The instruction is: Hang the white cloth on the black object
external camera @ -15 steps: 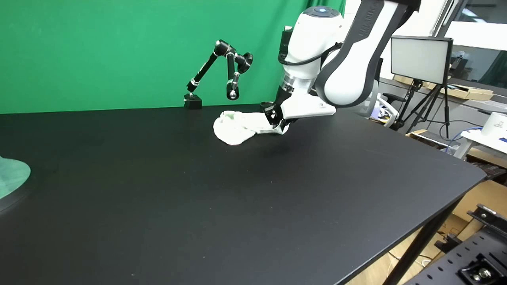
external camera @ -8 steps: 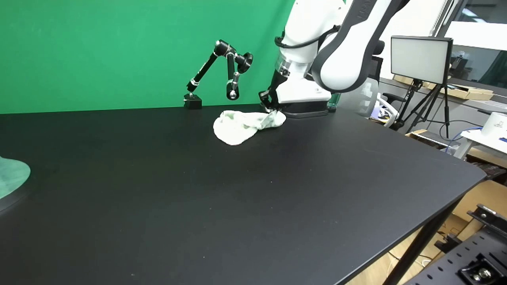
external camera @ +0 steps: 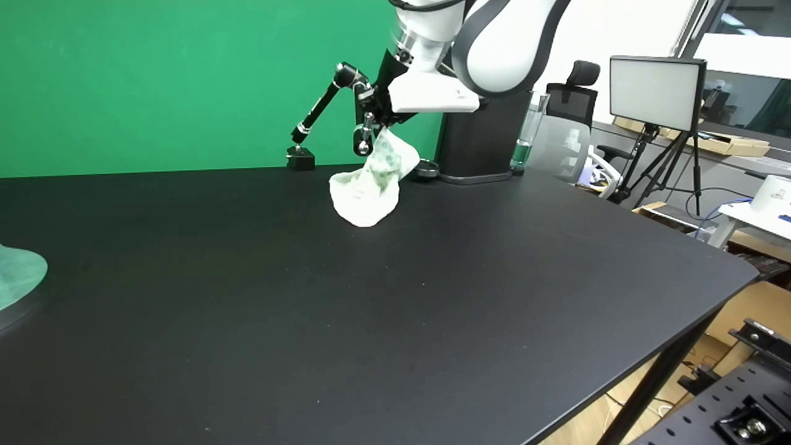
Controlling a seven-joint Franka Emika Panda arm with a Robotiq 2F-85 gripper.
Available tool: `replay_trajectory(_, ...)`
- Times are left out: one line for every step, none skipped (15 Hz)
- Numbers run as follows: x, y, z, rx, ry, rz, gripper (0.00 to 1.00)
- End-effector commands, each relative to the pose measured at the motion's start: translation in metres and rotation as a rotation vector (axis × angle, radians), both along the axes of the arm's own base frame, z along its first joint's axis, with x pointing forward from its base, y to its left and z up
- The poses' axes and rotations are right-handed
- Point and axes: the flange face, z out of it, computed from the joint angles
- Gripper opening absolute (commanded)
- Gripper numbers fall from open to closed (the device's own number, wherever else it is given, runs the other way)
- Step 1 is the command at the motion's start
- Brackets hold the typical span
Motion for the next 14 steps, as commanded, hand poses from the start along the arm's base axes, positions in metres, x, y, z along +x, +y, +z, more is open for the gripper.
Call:
replay_trajectory(-0.003,0.033,0.024,0.023,-0.042,0.065,0.00)
replay_trajectory(-0.003,0.035,0.028,0.020,-0.046,0.068,0.00)
replay_trajectory(-0.003,0.038,0.032,0.019,-0.053,0.071,0.00)
replay_trajectory(-0.004,0.041,0.038,0.022,-0.063,0.079,0.00)
replay_trajectory(-0.004,0.044,0.041,0.016,-0.064,0.078,0.00)
replay_trajectory(-0.005,0.045,0.042,0.012,-0.064,0.074,0.00)
replay_trajectory(-0.005,0.044,0.045,0.005,-0.065,0.069,0.00)
replay_trajectory(-0.007,0.045,0.048,0.000,-0.065,0.068,0.00)
replay_trajectory(-0.008,0.046,0.051,-0.004,-0.069,0.067,0.00)
replay_trajectory(-0.010,0.046,0.054,-0.009,-0.072,0.066,0.00)
replay_trajectory(-0.011,0.044,0.060,-0.018,-0.080,0.059,0.00)
replay_trajectory(-0.014,0.041,0.064,-0.029,-0.080,0.050,0.00)
replay_trajectory(-0.015,0.035,0.070,-0.040,-0.085,0.032,0.00)
replay_trajectory(-0.017,0.031,0.077,-0.047,-0.091,0.018,0.00)
